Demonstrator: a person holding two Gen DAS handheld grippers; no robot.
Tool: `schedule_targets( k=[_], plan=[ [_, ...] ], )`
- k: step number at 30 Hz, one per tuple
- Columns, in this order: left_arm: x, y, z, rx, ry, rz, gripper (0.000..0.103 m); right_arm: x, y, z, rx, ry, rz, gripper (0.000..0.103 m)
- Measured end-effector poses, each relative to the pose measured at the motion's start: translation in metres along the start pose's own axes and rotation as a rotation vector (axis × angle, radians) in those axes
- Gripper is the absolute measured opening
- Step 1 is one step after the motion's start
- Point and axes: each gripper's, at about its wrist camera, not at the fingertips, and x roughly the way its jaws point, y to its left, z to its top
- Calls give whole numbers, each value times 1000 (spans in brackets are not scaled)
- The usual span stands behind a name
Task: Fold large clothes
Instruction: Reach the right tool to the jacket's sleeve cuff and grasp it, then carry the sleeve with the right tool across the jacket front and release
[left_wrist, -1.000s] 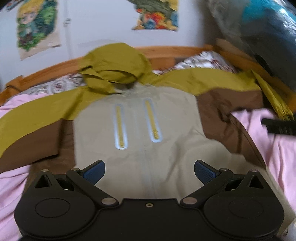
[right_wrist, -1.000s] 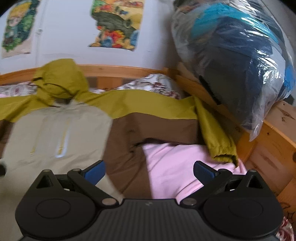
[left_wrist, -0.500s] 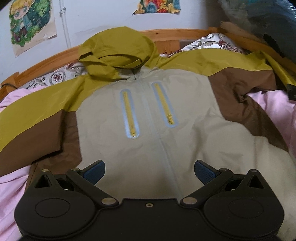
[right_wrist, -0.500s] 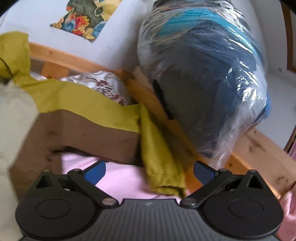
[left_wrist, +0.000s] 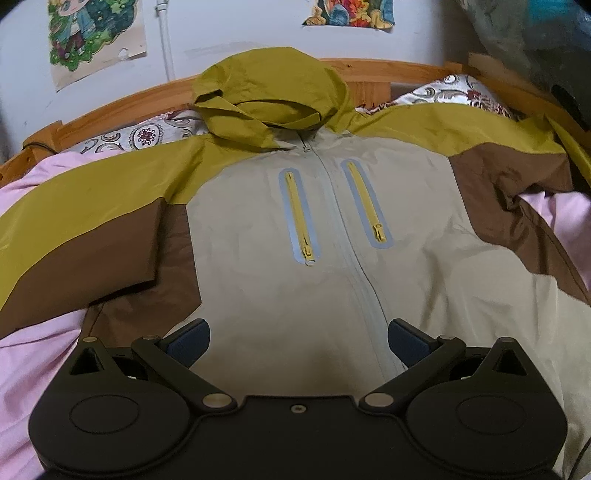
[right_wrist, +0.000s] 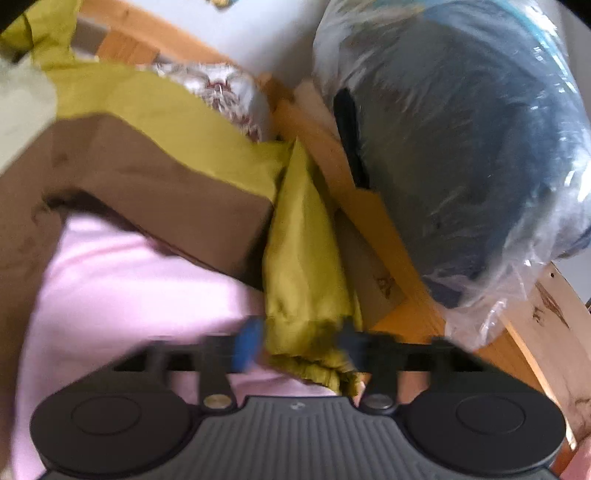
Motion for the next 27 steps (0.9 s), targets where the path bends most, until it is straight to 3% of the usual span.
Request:
schedule_targets(
  k=[1,2,7,10,14,19,25,27],
  plan=[
    [-1,1,0,-4,-3,-2,102,-4,-2,2,6,-8,21,20],
    [-2,3,0,-7,-6,-4,102,-11,-3,6,8,-19,36,18],
    [-3,13,0,-31,-7,-9,102,-72,-16,35,65,-140,201,14],
    [-5,17,0,-49,-11,-17,102,-118,-25,68,127,-244,345,14],
    [-13,22,-4,-50,-22,-21,102,-166,-20,117,192,-347,619,14],
    [-26,37,-16,-62,-43,-14,102,-197,40,167,152,-419,932,14],
    [-33,62,-29,-78,-15,52,102,-209,147,191,31,-421,1156,14],
    [-33,69,-30,-89,-5,70,102,-209,175,187,-6,-403,1206,21]
  ],
)
